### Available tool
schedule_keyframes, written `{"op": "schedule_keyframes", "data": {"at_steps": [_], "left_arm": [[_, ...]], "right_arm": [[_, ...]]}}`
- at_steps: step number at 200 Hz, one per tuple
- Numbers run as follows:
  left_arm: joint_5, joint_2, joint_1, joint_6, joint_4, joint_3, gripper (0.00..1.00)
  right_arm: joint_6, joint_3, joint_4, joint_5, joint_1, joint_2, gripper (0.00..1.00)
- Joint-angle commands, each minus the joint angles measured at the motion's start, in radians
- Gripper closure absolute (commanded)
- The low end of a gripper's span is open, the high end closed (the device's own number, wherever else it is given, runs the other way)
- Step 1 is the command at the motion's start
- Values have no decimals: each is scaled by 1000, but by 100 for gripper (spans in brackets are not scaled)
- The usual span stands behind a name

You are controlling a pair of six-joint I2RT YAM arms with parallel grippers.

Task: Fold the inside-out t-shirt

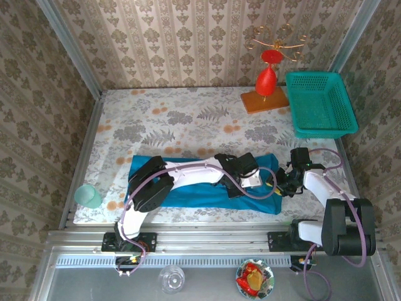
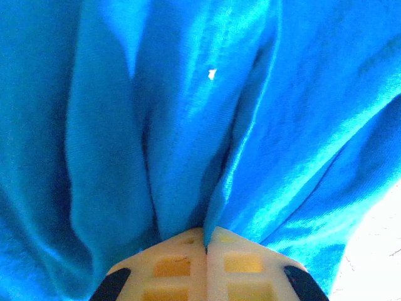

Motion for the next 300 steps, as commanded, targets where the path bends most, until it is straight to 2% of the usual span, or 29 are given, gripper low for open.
{"op": "schedule_keyframes", "data": {"at_steps": [1, 62, 111, 182, 218, 279, 300], "left_arm": [[38, -52, 17, -27, 10, -13, 100], [73, -42, 30, -30, 12, -9, 100], [82, -38, 47, -57, 31, -21, 100], [122, -45, 73, -85, 55, -31, 100], [130, -45, 77, -86, 53, -30, 100], [128, -61, 78, -96, 59, -50, 100], [130, -67, 79, -98, 62, -56, 100]], "right_arm": [[8, -7, 5, -25, -11, 7, 60], [24, -25, 74, -109, -17, 17, 57], [20, -23, 42, -90, -17, 10, 48], [23, -23, 36, -160, -17, -35, 46], [36, -24, 25, -153, -17, -60, 56], [46, -23, 14, -152, -17, -104, 100], [47, -23, -18, -147, -17, -124, 100]]}}
